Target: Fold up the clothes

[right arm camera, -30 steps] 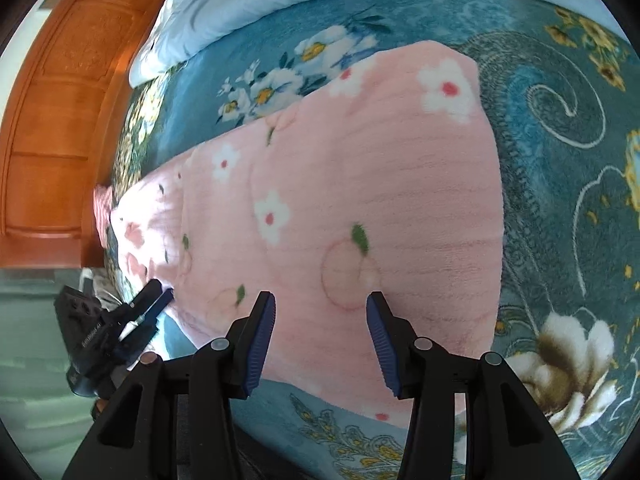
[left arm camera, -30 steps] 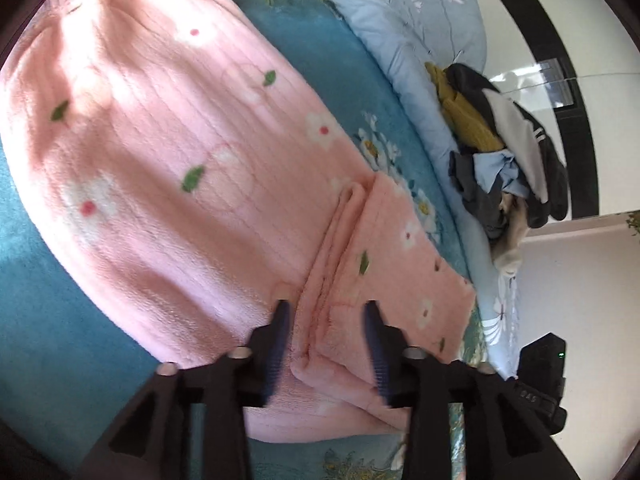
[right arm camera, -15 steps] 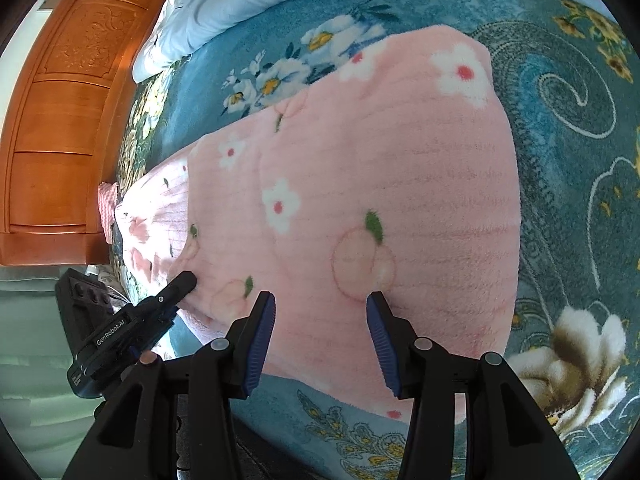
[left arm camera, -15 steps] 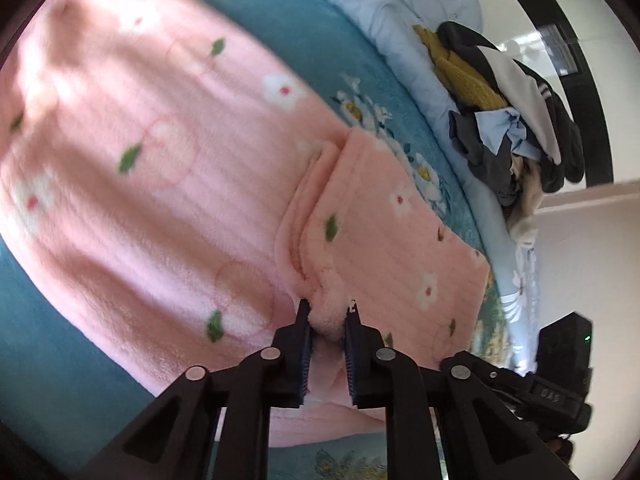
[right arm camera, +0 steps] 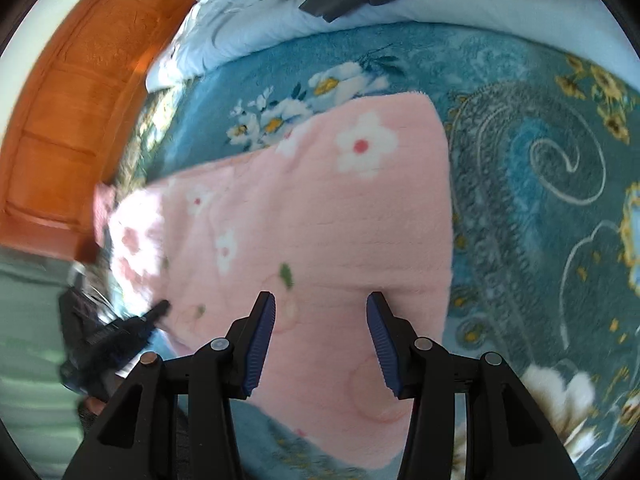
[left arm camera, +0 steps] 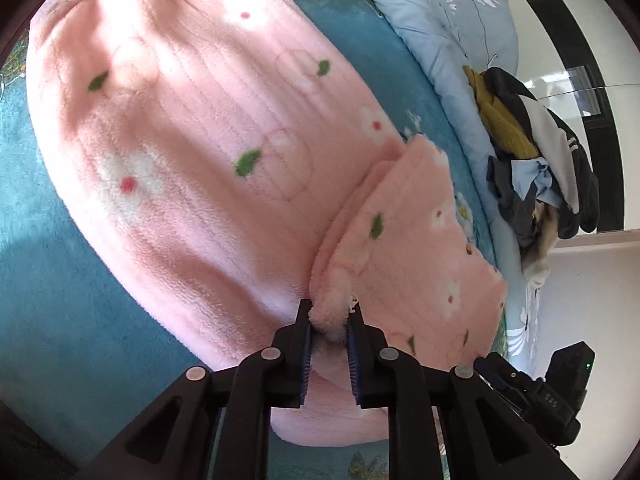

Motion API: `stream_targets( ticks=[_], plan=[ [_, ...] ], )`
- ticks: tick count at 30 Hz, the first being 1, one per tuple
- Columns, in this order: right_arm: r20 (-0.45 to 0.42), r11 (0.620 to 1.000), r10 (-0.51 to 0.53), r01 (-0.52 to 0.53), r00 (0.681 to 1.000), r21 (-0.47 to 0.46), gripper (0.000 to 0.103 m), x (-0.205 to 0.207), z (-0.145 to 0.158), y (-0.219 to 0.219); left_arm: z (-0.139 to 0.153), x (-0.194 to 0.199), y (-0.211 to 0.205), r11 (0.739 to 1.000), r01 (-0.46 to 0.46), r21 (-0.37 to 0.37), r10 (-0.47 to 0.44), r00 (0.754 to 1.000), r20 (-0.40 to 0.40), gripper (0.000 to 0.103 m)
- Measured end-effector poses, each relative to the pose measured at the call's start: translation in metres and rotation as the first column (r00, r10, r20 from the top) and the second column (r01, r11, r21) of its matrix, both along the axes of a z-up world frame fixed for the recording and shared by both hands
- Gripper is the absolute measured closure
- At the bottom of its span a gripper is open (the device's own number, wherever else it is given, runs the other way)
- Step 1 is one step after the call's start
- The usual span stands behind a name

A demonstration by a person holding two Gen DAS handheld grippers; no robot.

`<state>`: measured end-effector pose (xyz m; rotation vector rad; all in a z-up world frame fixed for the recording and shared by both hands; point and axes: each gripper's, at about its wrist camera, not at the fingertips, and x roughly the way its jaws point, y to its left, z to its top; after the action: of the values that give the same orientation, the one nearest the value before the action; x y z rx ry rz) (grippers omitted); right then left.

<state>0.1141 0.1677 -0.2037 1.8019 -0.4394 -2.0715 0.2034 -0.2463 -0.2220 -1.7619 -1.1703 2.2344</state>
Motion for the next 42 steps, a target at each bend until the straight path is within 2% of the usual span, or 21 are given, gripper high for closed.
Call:
stream_targets(
  ticks=[2, 4, 7, 10, 12, 14, 17, 23, 25, 27, 28, 29, 31, 34, 37, 42],
  plan=[
    [0.003, 0.999, 0.02, -0.02, 1.0, 0.038, 0.054, 0.001, -0.007, 0.001, -0.002, -0.001, 0.003, 1.0, 0.012, -0.014, -0.012, 1.0, 0.013, 0.083],
    [0.013, 0.999, 0.017, -0.018, 1.0, 0.037, 0.054, 0.003, -0.014, 0.004, -0.007, -0.004, 0.006, 1.0, 0.017, -0.023, -0.017, 0.999, 0.029, 0.082],
    [0.024, 0.999, 0.011, -0.012, 1.0, 0.04, 0.054, 0.005, -0.021, 0.007, -0.009, -0.001, 0.002, 1.0, -0.003, 0.01, 0.003, 1.0, 0.03, 0.081],
    [0.019, 0.999, 0.012, -0.013, 1.0, 0.037, 0.054, 0.004, -0.013, 0.005, -0.006, 0.003, -0.002, 0.998, -0.031, 0.058, 0.03, 1.0, 0.009, 0.077],
    [0.014, 1.0, 0.006, -0.007, 1.0, 0.016, 0.054, 0.002, -0.008, 0.003, 0.0, 0.004, -0.008, 0.996, -0.05, 0.075, 0.051, 0.999, -0.016, 0.074],
    [0.012, 1.0, 0.003, -0.003, 1.0, -0.013, 0.054, -0.003, -0.002, -0.003, 0.006, 0.003, -0.013, 0.994, -0.063, 0.087, 0.067, 0.997, -0.041, 0.063],
    [-0.032, 0.998, 0.05, -0.051, 0.998, -0.043, 0.054, -0.024, 0.01, -0.028, 0.004, -0.003, -0.011, 0.994, -0.049, 0.093, 0.052, 0.998, -0.033, 0.059],
    [-0.097, 0.984, 0.157, -0.164, 0.983, -0.07, 0.054, -0.057, 0.027, -0.086, -0.017, -0.013, 0.008, 0.997, -0.024, 0.073, 0.021, 0.999, 0.038, 0.057],
    [-0.106, 0.975, 0.195, -0.204, 0.975, -0.082, 0.054, -0.062, 0.03, -0.103, -0.013, -0.016, 0.015, 0.997, -0.01, 0.071, 0.009, 1.0, 0.009, 0.06],
    [-0.114, 0.968, 0.228, -0.238, 0.967, -0.076, 0.054, -0.065, 0.031, -0.115, 0.0, -0.019, 0.025, 0.999, 0.041, 0.03, -0.039, 0.997, -0.068, 0.065],
    [-0.117, 0.965, 0.244, -0.253, 0.963, -0.072, 0.054, -0.067, 0.031, -0.121, 0.009, -0.019, 0.031, 0.997, 0.075, 0.004, -0.074, 0.99, -0.118, 0.077],
    [-0.122, 0.963, 0.252, -0.261, 0.96, -0.069, 0.054, -0.068, 0.031, -0.126, 0.019, -0.019, 0.038, 0.994, 0.111, -0.024, -0.114, 0.979, -0.168, 0.081],
    [-0.119, 0.964, 0.243, -0.254, 0.963, -0.085, 0.054, -0.07, 0.029, -0.131, 0.03, -0.019, 0.043, 0.987, 0.147, -0.067, -0.158, 0.966, -0.205, 0.08],
    [-0.081, 0.967, 0.233, -0.24, 0.969, -0.087, 0.054, -0.068, 0.018, -0.131, 0.021, -0.024, 0.035, 0.989, 0.126, -0.08, -0.137, 0.98, -0.144, 0.08],
    [-0.041, 0.971, 0.234, -0.236, 0.971, -0.042, 0.054, -0.062, 0.004, -0.124, -0.006, -0.019, 0.011, 0.999, 0.033, -0.019, -0.034, 0.998, -0.051, 0.079],
    [-0.006, 0.989, 0.149, -0.149, 0.989, 0.007, 0.054, -0.057, -0.011, -0.084, -0.016, -0.008, -0.016, 0.991, -0.075, 0.107, 0.081, 0.996, -0.046, 0.077]
  ],
)
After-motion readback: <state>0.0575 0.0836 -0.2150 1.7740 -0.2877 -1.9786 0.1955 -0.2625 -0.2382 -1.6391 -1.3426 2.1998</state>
